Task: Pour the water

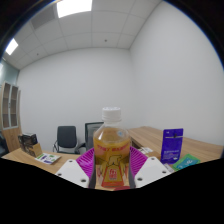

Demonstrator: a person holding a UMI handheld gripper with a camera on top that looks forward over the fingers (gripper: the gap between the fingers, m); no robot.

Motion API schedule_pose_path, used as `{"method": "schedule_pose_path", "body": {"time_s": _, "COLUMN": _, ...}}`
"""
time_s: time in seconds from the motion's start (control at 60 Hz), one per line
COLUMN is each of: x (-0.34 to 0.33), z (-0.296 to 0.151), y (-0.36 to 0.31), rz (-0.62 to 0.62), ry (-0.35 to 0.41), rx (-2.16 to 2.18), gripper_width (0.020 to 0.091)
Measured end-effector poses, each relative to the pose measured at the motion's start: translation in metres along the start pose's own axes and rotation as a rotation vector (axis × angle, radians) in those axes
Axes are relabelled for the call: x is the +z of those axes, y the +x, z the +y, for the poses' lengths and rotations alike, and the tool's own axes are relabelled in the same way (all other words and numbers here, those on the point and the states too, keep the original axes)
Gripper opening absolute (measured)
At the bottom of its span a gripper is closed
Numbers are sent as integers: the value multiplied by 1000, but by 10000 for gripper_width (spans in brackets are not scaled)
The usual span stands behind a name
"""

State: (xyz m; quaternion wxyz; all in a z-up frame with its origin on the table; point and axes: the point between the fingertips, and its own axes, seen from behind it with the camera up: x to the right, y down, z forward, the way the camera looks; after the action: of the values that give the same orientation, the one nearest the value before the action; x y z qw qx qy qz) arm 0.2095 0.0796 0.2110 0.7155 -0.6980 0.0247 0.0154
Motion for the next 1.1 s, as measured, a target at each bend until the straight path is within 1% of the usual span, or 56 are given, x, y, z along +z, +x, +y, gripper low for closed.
{"method": "schedule_pose_path", "body": {"time_s": 0.017, "x": 7, "z": 4, "y": 3, "rz": 14, "ry": -35, "rx": -6, "gripper_width": 457}}
{"method": "schedule_pose_path", "body": {"time_s": 0.067, "x": 16, "z": 43, "y": 21, "rz": 29, "ry": -100, "rx": -45, "gripper_width": 457}}
{"method": "schedule_pose_path", "body": {"time_s": 0.15, "x": 27, "z": 88, "y": 30, "rz": 23, "ry": -181, "rx": -82, "gripper_width": 457}}
{"method": "schedule_pose_path", "body": {"time_s": 0.183, "x": 31, "z": 105, "y": 33, "rz": 20, "ry": -197, "rx": -93, "gripper_width": 459}}
{"method": "schedule_pose_path", "body": {"time_s": 0.267, "x": 34, "z": 128, "y": 34, "rz": 8, "ry": -227, "rx": -101, "gripper_width": 463}}
{"method": "schedule_pose_path", "body": {"time_s": 0.283, "x": 36, "z": 126, "y": 35, "rz": 11, "ry": -231, "rx": -97, "gripper_width": 470}}
{"method": "schedule_pose_path", "body": {"time_s": 0.3, "x": 36, "z": 125, "y": 36, "rz": 10, "ry": -203, "rx": -79, "gripper_width": 474}}
{"method": "schedule_pose_path", "body": {"time_s": 0.417, "x": 33, "z": 125, "y": 39, "rz": 10, "ry": -205, "rx": -40, "gripper_width": 477}}
{"method": "schedule_pose_path", "body": {"time_s": 0.467, "x": 37, "z": 128, "y": 38, "rz": 8, "ry": -200, "rx": -56, "gripper_width": 497}}
{"method": "schedule_pose_path", "body": {"time_s": 0.5, "x": 38, "z": 129, "y": 38, "rz": 11, "ry": -203, "rx": -52, "gripper_width": 526}}
{"method": "schedule_pose_path", "body": {"time_s": 0.583, "x": 37, "z": 130, "y": 39, "rz": 15, "ry": -229, "rx": -50, "gripper_width": 615}}
{"method": "schedule_pose_path", "body": {"time_s": 0.6, "x": 36, "z": 132, "y": 40, "rz": 20, "ry": -241, "rx": -49, "gripper_width": 645}}
{"method": "schedule_pose_path", "body": {"time_s": 0.65, "x": 27, "z": 136, "y": 43, "rz": 31, "ry": -284, "rx": -33, "gripper_width": 813}}
{"method": "schedule_pose_path", "body": {"time_s": 0.667, "x": 25, "z": 135, "y": 42, "rz": 35, "ry": -286, "rx": -26, "gripper_width": 854}}
{"method": "schedule_pose_path", "body": {"time_s": 0.683, "x": 22, "z": 133, "y": 42, "rz": 39, "ry": -283, "rx": -21, "gripper_width": 858}}
{"method": "schedule_pose_path", "body": {"time_s": 0.717, "x": 12, "z": 124, "y": 36, "rz": 16, "ry": -269, "rx": -15, "gripper_width": 838}}
{"method": "schedule_pose_path", "body": {"time_s": 0.8, "x": -18, "z": 106, "y": 27, "rz": -8, "ry": -243, "rx": -24, "gripper_width": 846}}
{"method": "schedule_pose_path", "body": {"time_s": 0.883, "x": -60, "z": 87, "y": 26, "rz": -5, "ry": -246, "rx": -46, "gripper_width": 845}}
{"method": "schedule_pose_path", "body": {"time_s": 0.967, "x": -109, "z": 60, "y": 13, "rz": -24, "ry": -214, "rx": -45, "gripper_width": 839}}
{"method": "schedule_pose_path", "body": {"time_s": 1.1, "x": -191, "z": 28, "y": -47, "rz": -160, "ry": -183, "rx": 104, "gripper_width": 838}}
